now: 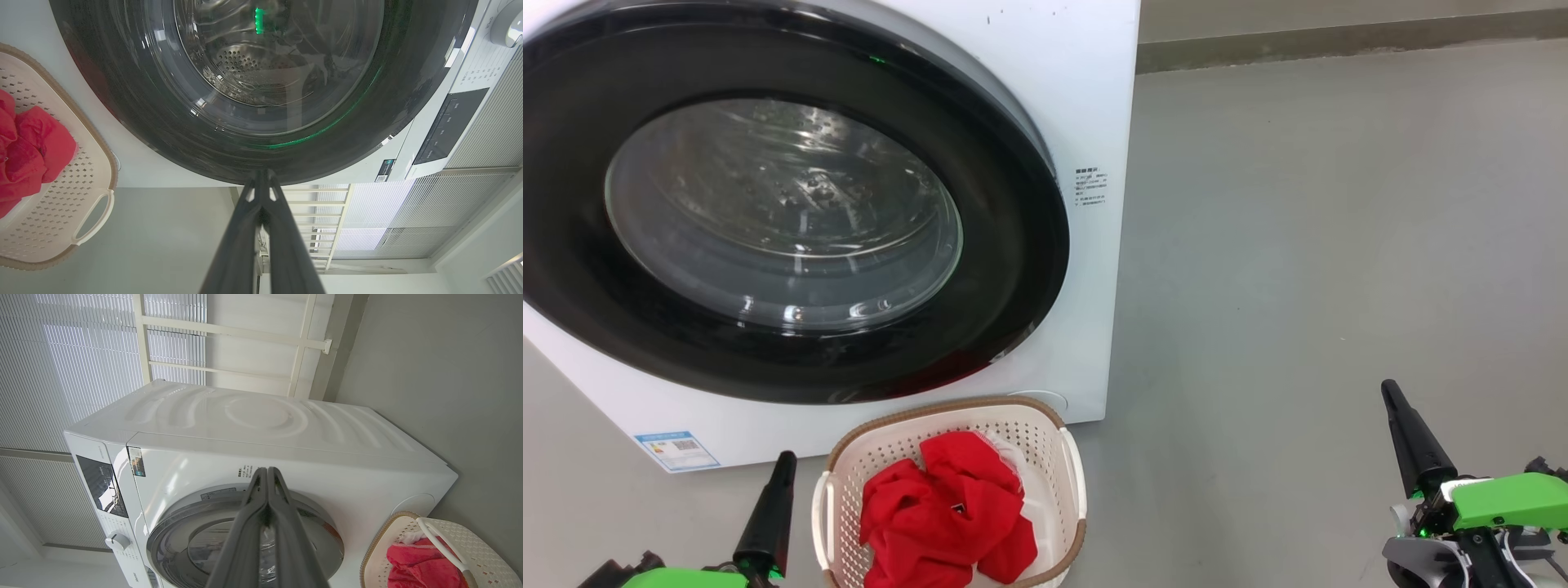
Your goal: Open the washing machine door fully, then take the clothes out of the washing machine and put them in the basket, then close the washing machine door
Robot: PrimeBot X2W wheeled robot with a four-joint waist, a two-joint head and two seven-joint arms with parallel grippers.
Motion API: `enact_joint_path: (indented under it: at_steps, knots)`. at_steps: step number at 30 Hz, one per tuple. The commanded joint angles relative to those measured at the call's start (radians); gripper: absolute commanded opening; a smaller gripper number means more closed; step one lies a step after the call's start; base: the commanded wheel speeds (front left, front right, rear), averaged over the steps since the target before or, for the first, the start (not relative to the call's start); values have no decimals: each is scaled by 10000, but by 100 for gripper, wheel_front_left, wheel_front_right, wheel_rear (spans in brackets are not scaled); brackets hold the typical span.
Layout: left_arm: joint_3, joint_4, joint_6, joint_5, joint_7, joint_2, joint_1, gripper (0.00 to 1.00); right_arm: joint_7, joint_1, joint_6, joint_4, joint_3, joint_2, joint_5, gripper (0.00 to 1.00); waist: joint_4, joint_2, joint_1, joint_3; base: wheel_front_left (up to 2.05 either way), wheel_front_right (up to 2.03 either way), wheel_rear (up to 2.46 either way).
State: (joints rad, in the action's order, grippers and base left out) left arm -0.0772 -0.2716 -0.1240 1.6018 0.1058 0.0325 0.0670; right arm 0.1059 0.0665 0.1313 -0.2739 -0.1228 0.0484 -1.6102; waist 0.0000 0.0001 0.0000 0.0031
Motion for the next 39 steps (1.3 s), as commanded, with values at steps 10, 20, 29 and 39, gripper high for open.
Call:
enact_joint_path:
  at_steps: [10,20,29,39]
  knots:
    - [-371,265,-67,64,78,182,411,0,55,412,-6,293,112,41,-2,0,0,-1,0,0,0,0,0]
    - [-372,265,-67,63,79,181,411,0,59,413,-6,293,107,38,2,0,0,-1,0,0,0,0,0]
    - [-373,265,-67,62,80,181,411,0,62,413,-6,292,103,35,6,0,0,-1,0,0,0,0,0]
    - [-374,265,-67,62,81,180,411,0,65,413,-6,292,100,32,9,0,0,-1,0,0,0,0,0]
